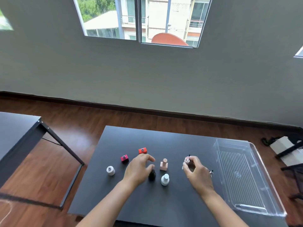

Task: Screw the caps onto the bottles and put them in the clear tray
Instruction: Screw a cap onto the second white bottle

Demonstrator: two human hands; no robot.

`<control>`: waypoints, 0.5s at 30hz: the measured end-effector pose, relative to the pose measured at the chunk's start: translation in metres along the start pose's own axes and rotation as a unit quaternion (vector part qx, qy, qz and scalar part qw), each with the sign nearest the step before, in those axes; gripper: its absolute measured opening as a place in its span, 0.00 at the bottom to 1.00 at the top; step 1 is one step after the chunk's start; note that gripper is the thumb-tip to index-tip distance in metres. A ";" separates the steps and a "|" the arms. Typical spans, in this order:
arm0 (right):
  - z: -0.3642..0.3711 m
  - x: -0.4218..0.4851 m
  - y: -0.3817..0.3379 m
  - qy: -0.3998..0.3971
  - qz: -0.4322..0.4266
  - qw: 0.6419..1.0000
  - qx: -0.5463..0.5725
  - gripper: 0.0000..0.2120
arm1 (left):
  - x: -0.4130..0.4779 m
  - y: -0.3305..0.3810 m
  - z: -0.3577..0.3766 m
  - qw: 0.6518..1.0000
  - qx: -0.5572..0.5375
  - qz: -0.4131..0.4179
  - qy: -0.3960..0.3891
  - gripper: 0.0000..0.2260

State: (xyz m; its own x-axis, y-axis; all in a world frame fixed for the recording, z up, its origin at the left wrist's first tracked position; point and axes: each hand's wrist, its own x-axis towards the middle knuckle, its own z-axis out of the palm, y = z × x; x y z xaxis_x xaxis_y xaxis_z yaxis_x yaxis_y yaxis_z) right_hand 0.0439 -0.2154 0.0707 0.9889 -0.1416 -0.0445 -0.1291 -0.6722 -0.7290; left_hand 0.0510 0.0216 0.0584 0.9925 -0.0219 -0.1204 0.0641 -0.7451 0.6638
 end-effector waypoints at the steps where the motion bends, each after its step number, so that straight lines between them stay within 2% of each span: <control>1: 0.001 0.000 -0.005 0.001 -0.014 1.000 0.009 0.06 | -0.006 -0.004 -0.005 1.000 0.001 -0.003 0.018 0.07; 5: 0.004 0.003 -0.027 -0.010 -0.068 0.997 0.030 0.08 | -0.022 -0.027 -0.025 0.991 0.037 -0.034 0.122 0.08; 8: 0.009 0.004 -0.043 -0.012 -0.101 0.994 0.026 0.09 | -0.030 -0.054 -0.038 0.976 0.095 -0.082 0.178 0.16; 11: 0.016 0.003 -0.058 -0.034 -0.121 0.992 0.017 0.12 | -0.035 -0.082 -0.046 0.962 0.125 -0.169 0.174 0.27; 15: 0.022 -0.001 -0.072 -0.055 -0.140 0.989 0.004 0.13 | -0.037 -0.107 -0.047 0.952 0.148 -0.243 0.114 0.30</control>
State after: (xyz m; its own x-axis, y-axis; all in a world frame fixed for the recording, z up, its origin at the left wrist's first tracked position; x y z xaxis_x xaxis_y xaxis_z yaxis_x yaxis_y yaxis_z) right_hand 0.0542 -0.1510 0.1081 0.9878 0.1299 0.0864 0.1516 -0.6683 -0.7283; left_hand 0.0124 0.1338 0.0264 0.8518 0.4940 -0.1744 0.5232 -0.7856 0.3301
